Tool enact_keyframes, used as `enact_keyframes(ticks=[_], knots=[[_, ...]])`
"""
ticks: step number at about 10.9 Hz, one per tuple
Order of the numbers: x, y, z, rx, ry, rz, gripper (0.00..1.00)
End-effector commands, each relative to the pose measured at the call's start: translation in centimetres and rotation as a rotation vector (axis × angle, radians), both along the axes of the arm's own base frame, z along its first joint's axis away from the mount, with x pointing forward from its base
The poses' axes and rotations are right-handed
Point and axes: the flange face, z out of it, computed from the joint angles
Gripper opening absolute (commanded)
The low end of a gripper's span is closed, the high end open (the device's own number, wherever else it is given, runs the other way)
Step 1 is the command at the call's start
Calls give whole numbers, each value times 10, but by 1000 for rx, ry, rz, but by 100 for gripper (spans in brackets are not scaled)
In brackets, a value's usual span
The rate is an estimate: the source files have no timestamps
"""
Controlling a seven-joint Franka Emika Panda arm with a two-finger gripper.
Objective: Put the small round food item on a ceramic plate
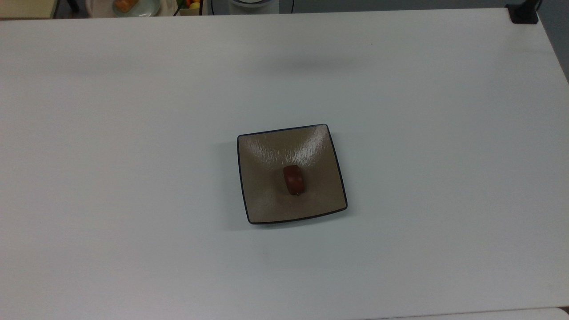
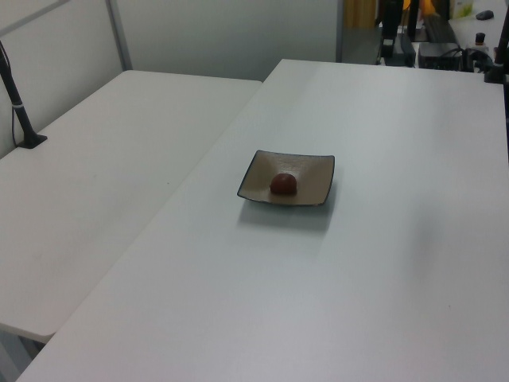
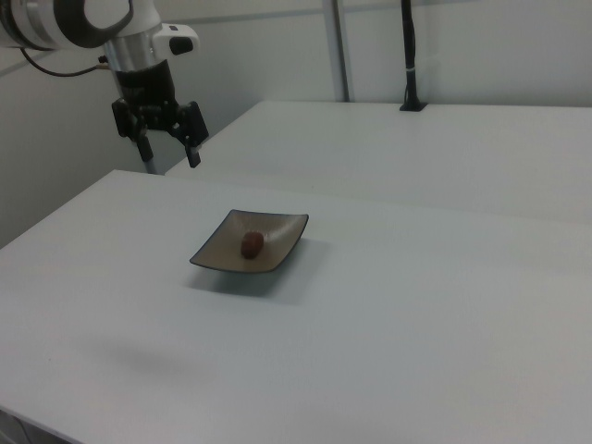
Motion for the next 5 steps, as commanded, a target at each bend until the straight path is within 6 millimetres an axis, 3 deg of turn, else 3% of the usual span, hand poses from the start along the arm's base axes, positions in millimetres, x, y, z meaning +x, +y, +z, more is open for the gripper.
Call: enact_keyframes(ticks=[1,5], knots=[[0,-1,-3,30,-13,-22,100],[-1,-2,-8,31,-5,-23,100]])
